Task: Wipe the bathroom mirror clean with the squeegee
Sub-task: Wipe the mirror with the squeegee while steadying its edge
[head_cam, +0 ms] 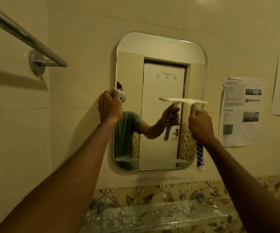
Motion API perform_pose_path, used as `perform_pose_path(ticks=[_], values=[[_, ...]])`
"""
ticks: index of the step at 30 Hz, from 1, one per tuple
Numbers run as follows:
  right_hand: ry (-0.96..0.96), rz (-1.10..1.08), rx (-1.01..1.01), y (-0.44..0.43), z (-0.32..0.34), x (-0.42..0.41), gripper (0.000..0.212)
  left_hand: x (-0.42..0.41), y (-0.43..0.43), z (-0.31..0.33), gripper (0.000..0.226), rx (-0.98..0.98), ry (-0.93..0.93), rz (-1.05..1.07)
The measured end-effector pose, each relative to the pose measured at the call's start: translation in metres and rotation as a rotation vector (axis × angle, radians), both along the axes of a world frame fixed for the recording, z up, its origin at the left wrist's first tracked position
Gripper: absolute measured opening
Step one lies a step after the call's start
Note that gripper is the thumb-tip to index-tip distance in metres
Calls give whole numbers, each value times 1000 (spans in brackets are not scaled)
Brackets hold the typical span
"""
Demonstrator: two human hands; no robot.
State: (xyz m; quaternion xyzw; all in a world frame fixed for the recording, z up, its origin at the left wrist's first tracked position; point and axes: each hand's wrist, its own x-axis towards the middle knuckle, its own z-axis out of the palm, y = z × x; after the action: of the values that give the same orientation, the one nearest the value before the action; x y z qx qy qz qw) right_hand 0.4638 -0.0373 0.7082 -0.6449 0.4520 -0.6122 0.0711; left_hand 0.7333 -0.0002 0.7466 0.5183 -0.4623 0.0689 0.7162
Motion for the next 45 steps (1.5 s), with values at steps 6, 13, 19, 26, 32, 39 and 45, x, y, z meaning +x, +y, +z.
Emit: perform_pose_path(ticks=[6,13,19,26,32,39,45], values=[[19,-69,159,19,-152,28,47,7,2,1,46,63,-2,-33],[12,-43,73,40,-124,47,52,11,10,-27,42,135,-7,-39],[33,-15,52,46,-107,85,46,12,13,-46,41,155,-25,-29],[118,-38,225,70,-207,108,46,23,15,-83,43,244,-45,-66],[12,-21,82,60,-133,110,49,27,20,-109,45,275,45,-163],[66,-29,187,73,-222,139,51,28,22,-111,46,279,121,-233],[123,-27,111,76,-195,136,44,29,23,-114,43,259,110,-220]])
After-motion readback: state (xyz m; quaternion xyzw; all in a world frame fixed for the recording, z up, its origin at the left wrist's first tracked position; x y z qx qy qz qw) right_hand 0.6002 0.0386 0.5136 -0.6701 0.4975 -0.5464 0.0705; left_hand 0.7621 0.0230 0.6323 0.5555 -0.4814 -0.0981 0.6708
